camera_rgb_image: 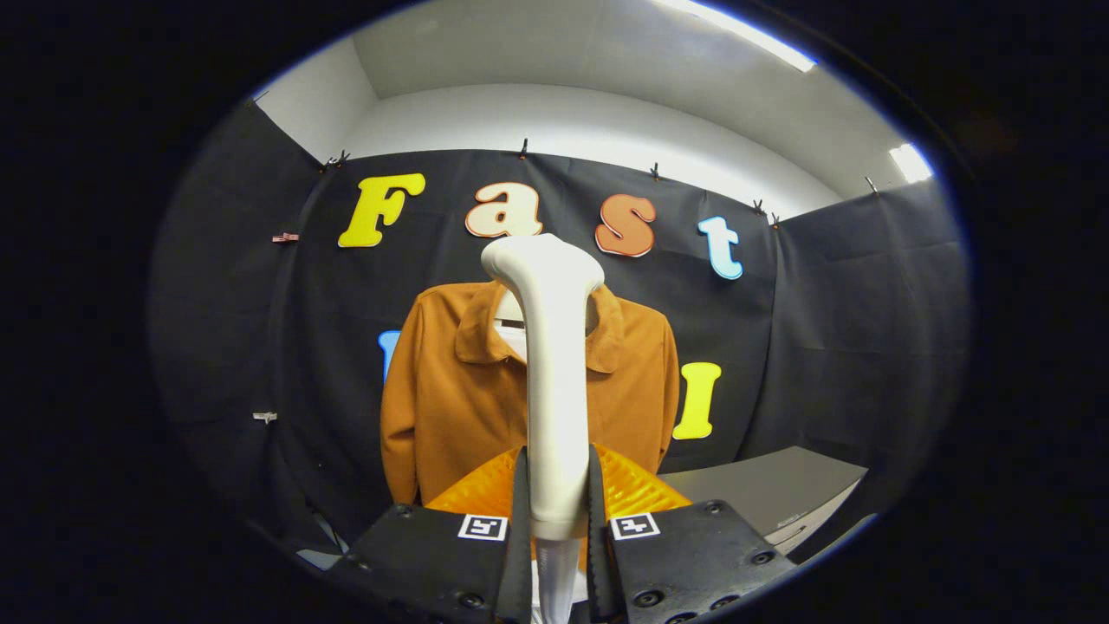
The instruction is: Iron the clothes twice with a garment steamer, once on the left side and once on the right side.
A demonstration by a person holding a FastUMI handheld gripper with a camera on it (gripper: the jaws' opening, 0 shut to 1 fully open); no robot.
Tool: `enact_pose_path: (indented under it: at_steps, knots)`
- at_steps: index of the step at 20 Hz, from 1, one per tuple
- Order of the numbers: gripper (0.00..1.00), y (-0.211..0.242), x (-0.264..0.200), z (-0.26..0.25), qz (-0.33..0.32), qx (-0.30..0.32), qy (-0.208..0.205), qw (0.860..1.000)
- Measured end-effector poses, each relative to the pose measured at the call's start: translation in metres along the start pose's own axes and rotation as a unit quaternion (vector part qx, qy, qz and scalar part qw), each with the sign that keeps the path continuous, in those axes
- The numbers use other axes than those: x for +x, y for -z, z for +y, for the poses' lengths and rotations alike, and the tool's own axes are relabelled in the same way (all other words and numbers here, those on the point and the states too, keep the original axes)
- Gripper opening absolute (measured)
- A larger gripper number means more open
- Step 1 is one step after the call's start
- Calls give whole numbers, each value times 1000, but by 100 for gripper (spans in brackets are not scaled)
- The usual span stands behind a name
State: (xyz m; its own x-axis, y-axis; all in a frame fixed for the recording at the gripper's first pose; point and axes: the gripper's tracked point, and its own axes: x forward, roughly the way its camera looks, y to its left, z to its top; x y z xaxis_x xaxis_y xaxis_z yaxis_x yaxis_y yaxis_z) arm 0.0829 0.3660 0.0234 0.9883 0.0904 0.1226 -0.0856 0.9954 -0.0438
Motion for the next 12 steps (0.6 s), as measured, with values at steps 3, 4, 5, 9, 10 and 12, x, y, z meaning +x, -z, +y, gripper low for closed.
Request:
enact_pose_path:
  at_steps: [3, 4, 5, 9, 10, 12]
  knots:
    - [28, 9, 12, 24, 5, -10, -4, 1000]
    - [28, 13, 18, 31, 6, -14, -4, 1000]
    - [28, 17, 23, 37, 7, -20, -1, 1000]
    - [28, 42, 37, 55, 15, -44, 5, 999]
    - [29, 49, 39, 60, 16, -51, 4, 999]
    - [28, 65, 45, 68, 22, -63, 3, 998]
